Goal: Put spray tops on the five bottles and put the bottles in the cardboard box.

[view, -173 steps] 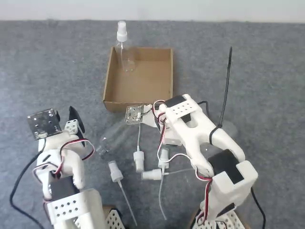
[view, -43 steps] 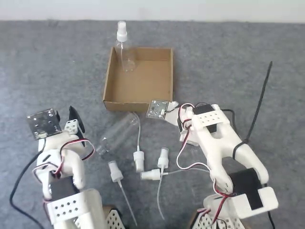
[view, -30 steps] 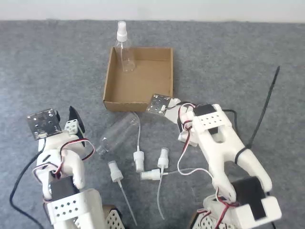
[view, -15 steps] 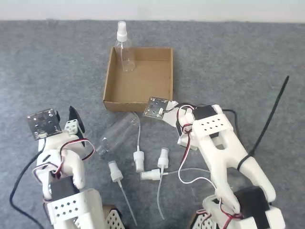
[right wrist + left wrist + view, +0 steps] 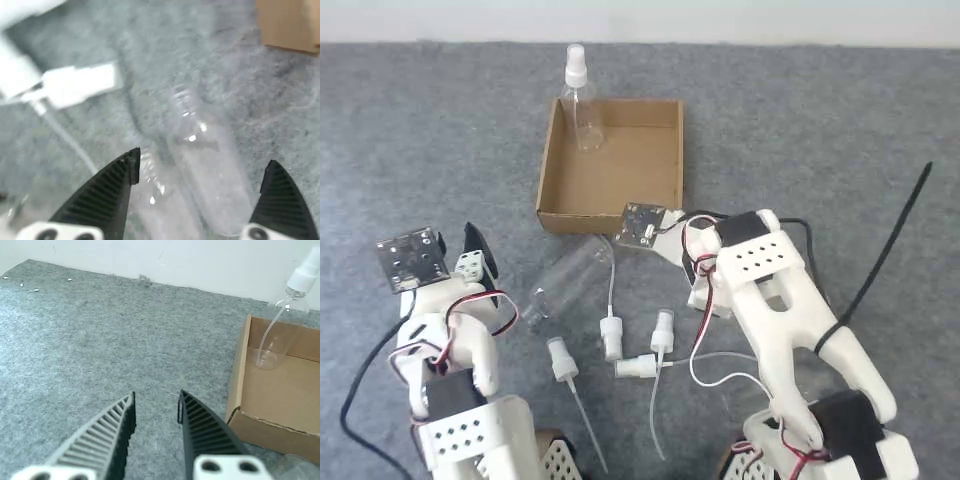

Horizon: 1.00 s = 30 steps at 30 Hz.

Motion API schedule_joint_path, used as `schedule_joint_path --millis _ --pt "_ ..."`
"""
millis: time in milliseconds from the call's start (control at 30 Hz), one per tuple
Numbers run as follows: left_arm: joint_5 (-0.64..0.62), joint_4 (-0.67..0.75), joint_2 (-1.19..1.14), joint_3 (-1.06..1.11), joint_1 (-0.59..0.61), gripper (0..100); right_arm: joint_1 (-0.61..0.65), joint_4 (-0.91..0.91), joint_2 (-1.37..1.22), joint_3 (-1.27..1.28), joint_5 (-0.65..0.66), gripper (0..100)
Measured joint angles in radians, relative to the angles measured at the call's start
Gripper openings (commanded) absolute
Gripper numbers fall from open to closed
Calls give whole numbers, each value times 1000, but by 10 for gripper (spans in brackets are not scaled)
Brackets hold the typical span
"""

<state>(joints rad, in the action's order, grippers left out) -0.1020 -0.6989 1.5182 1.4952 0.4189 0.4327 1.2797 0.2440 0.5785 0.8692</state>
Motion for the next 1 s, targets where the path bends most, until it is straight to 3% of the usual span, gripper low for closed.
schedule_joint_path --millis 467,1000 --pt "0 0 0 0 0 135 0 51 0 -9 175 333" --pt "0 0 0 0 0 135 -46 -232 -2 150 192 332"
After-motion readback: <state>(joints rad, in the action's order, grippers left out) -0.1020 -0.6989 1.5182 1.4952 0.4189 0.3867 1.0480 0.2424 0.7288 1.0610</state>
